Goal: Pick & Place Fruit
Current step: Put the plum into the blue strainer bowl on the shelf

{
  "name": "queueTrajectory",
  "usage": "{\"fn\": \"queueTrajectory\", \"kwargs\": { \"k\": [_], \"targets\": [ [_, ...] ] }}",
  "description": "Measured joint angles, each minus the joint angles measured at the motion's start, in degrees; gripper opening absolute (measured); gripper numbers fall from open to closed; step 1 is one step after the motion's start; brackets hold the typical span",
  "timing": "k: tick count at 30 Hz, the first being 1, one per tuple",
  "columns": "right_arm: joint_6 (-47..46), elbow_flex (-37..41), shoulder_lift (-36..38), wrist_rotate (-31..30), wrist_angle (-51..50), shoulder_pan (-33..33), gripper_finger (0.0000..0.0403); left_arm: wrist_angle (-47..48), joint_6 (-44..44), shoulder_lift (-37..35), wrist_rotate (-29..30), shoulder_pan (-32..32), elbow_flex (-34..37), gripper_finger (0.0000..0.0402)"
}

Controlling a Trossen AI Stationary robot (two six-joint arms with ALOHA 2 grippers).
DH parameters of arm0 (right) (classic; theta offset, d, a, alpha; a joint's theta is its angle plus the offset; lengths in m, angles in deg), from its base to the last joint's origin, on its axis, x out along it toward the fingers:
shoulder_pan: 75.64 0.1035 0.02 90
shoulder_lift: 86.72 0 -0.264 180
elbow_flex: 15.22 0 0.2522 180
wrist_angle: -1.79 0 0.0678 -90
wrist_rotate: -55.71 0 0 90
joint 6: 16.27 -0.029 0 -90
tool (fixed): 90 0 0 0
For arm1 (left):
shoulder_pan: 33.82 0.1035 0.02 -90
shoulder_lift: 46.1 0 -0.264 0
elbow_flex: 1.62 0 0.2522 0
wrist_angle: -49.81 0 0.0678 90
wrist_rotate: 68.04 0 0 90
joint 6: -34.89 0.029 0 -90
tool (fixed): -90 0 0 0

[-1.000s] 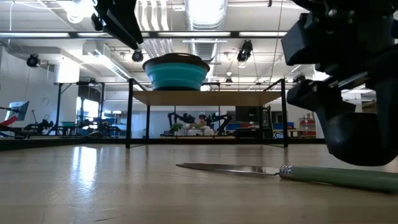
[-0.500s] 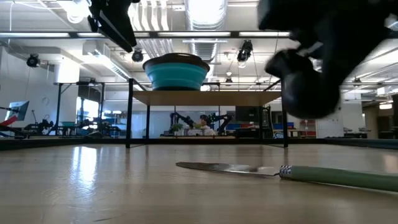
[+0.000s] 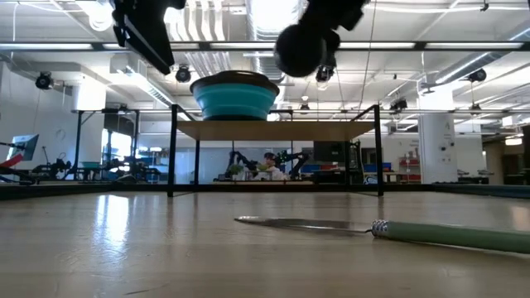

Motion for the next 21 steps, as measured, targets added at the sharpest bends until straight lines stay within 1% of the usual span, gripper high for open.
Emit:
{"fn": "queueTrajectory", "kwargs": {
  "k": [6, 9, 13, 21],
  "targets": [
    [4.7, -4.7, 0.0, 0.0, 0.0, -4.9, 0.0229, 0.0, -0.9, -0.1, -0.5, -1.1, 2.2, 0.0213],
    [5.8, -6.4, 0.0, 0.0, 0.0, -7.2, 0.0239, -0.8, -1.6, -0.1, -0.5, -1.6, 2.6, 0.0213],
    [7.9, -8.2, 0.0, 0.0, 0.0, -9.9, 0.0247, -4.2, -2.2, -0.1, -0.5, -2.1, 3.9, 0.0213],
    [10.7, -11.3, 0.0, 0.1, 3.9, -14.9, 0.0227, -8.5, -2.8, -0.1, -0.4, -2.1, 8.7, 0.0213]
  ]
}}
